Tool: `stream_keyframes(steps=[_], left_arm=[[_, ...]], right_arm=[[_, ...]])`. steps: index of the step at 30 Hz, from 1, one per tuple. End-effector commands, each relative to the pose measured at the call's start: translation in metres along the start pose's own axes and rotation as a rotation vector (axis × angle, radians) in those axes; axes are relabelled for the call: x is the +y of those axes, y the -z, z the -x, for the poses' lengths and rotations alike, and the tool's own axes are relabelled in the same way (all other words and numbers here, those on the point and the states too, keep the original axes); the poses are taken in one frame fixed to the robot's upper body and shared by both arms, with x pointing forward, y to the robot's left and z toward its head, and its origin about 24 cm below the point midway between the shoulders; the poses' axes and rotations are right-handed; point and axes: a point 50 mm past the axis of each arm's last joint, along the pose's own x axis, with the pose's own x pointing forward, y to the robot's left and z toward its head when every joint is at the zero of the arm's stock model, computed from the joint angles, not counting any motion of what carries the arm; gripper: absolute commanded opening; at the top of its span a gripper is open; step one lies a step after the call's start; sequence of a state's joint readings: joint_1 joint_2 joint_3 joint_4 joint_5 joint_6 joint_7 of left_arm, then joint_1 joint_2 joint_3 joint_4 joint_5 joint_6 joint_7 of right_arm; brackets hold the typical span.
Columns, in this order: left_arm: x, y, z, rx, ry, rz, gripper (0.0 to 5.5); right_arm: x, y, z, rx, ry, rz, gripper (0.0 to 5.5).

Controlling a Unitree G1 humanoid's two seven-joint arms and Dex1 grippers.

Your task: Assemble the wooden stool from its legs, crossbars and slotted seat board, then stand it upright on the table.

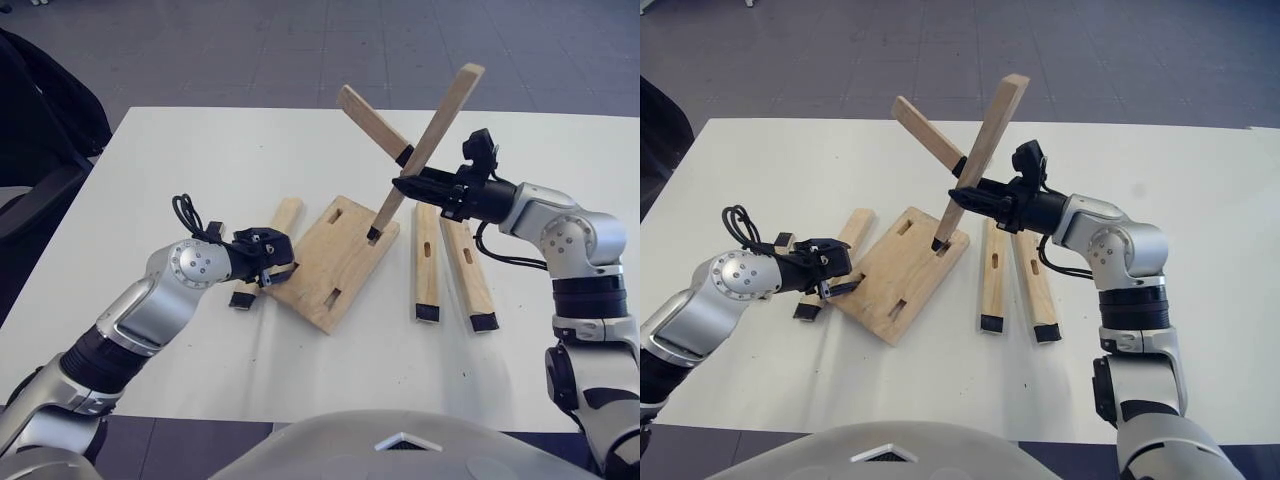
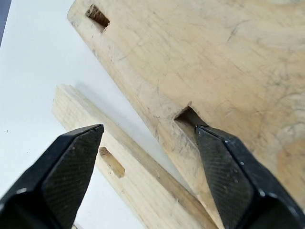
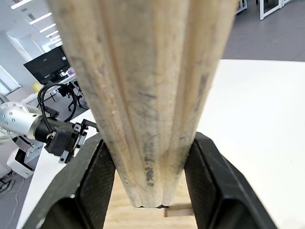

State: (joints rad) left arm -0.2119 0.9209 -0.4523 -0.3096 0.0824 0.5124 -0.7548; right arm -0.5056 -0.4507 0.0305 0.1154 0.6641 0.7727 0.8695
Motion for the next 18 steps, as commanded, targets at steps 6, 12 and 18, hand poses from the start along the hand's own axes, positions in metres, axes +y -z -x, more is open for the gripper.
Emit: stream_keyframes(steps=[6, 12, 18], left_arm=[[-0.012, 0.018, -0.009, 0.065, 0.046, 0.053, 3.56], [-0.012, 0.016, -0.011, 0.061, 0.045, 0.051, 3.56], [-0.013, 0.015, -0.012, 0.059, 0.039, 0.054, 3.56]], right_arm=[[-0.014, 0.009, -0.007, 0.011, 0.037, -0.002, 2.02], [-0.014, 0.015, -0.017, 0.023, 0.024, -0.007, 2.02], [-0.026, 0.061, -0.016, 0.221, 0.127, 0.104, 2.02]])
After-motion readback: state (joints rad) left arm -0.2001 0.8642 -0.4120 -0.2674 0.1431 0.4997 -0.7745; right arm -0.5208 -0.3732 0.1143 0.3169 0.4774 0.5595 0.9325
